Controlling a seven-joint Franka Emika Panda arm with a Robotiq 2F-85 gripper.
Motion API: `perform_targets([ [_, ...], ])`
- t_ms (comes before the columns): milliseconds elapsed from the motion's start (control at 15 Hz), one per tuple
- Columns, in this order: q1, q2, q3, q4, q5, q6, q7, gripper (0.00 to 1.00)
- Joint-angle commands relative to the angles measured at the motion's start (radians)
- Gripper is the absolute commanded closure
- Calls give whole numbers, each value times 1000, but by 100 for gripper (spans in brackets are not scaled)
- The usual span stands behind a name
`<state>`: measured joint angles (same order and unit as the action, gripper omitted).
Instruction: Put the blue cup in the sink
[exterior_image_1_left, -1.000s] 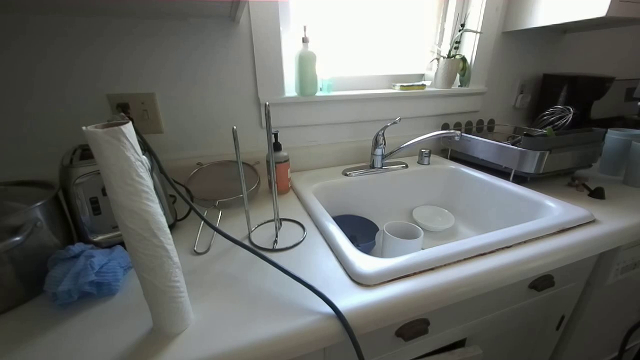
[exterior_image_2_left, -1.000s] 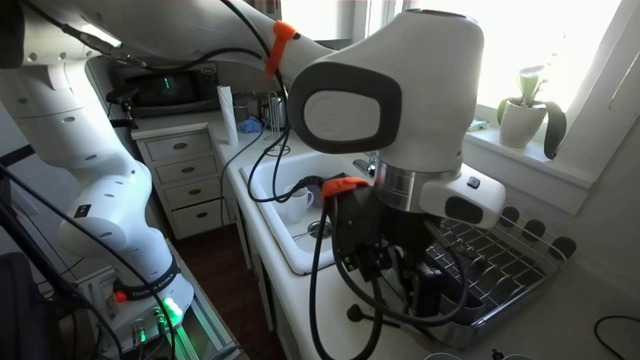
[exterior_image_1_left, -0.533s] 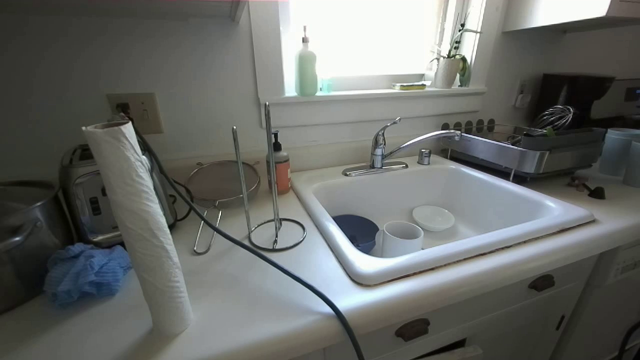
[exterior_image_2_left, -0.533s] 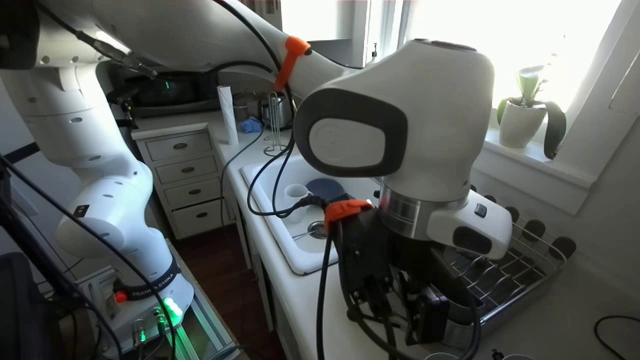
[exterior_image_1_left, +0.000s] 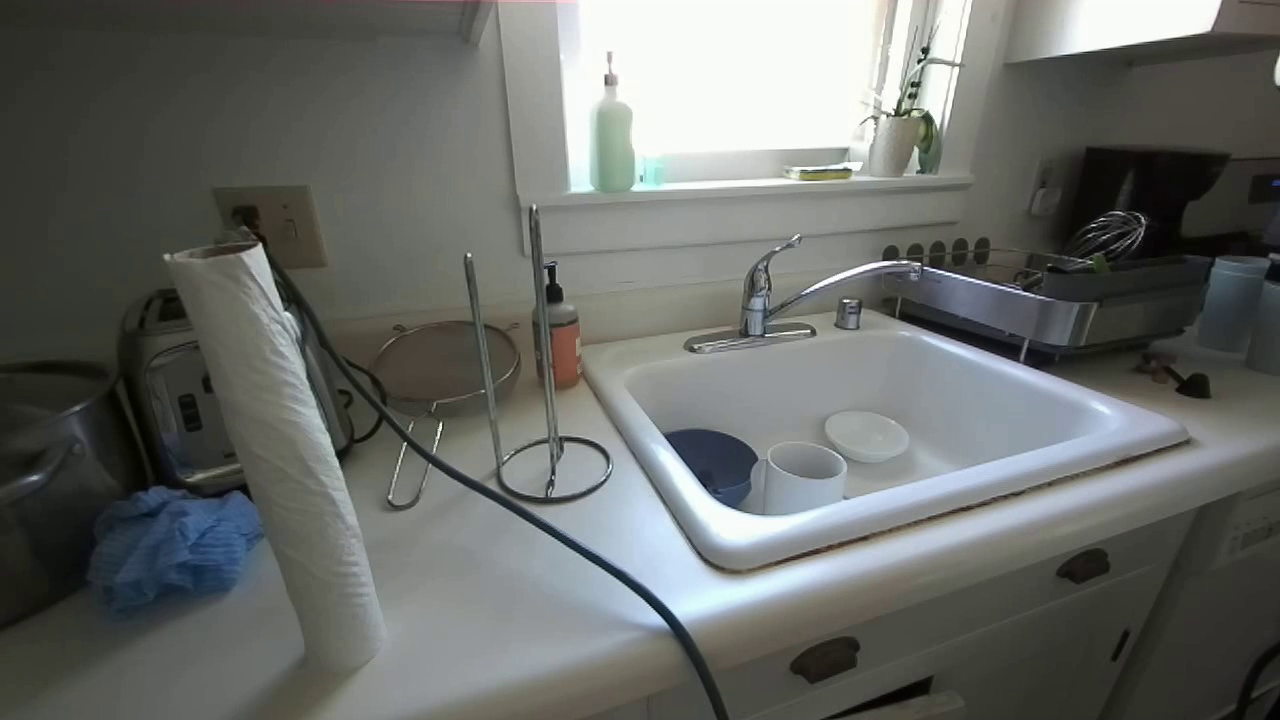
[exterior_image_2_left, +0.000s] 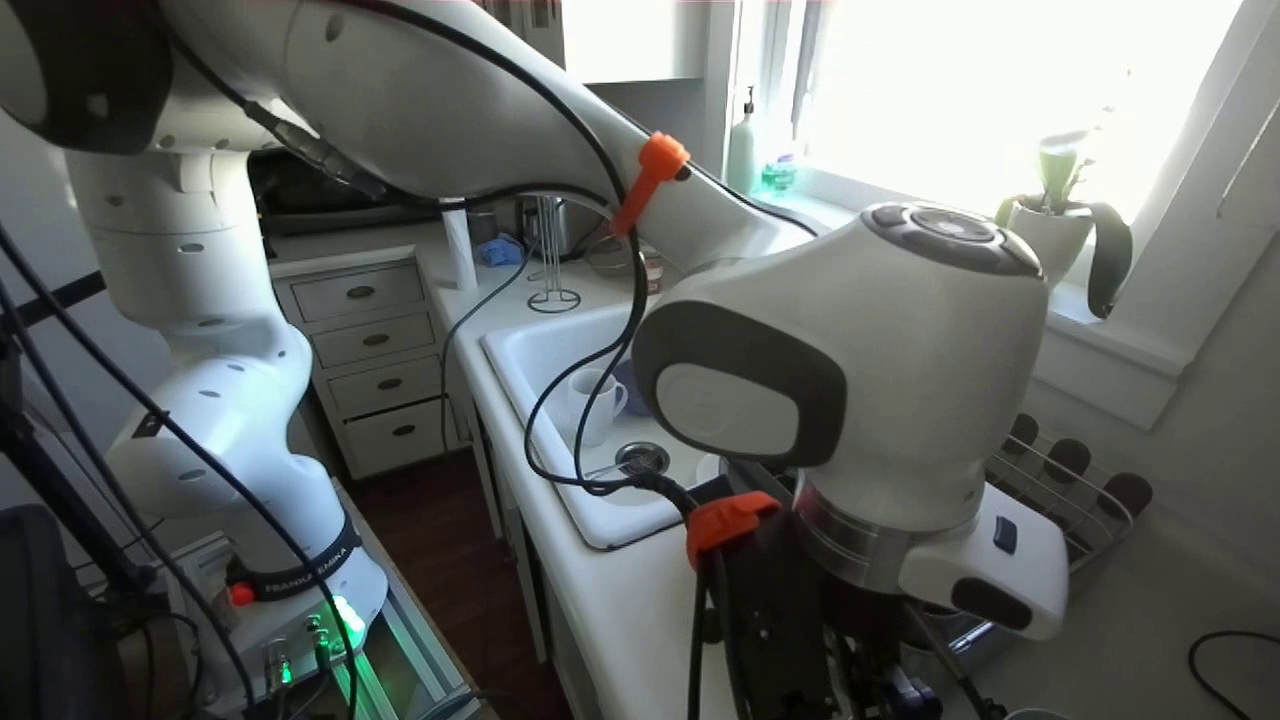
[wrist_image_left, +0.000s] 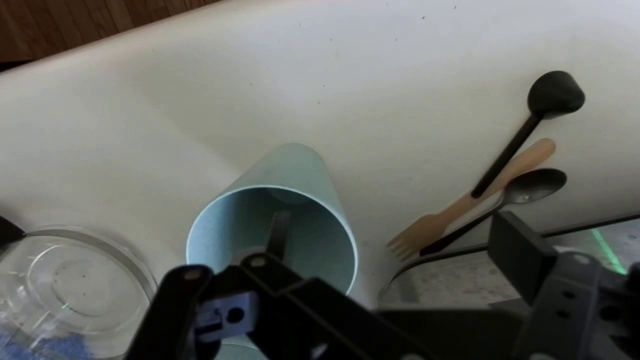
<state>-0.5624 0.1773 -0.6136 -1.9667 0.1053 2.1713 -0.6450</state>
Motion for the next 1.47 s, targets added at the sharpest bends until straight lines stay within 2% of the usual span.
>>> perform_targets([
  [0, -70, 68, 57, 61, 81, 23, -71, 15],
  [200, -114, 88, 103, 77, 88, 41, -87, 48],
  [667, -178, 91, 164, 85, 35, 66, -91, 98],
  [933, -188, 69, 170, 87, 7, 10, -79, 100],
  [1133, -175, 22, 158, 82, -70, -72, -48, 99],
  [1400, -157, -132, 174, 19, -90, -215, -122, 99],
])
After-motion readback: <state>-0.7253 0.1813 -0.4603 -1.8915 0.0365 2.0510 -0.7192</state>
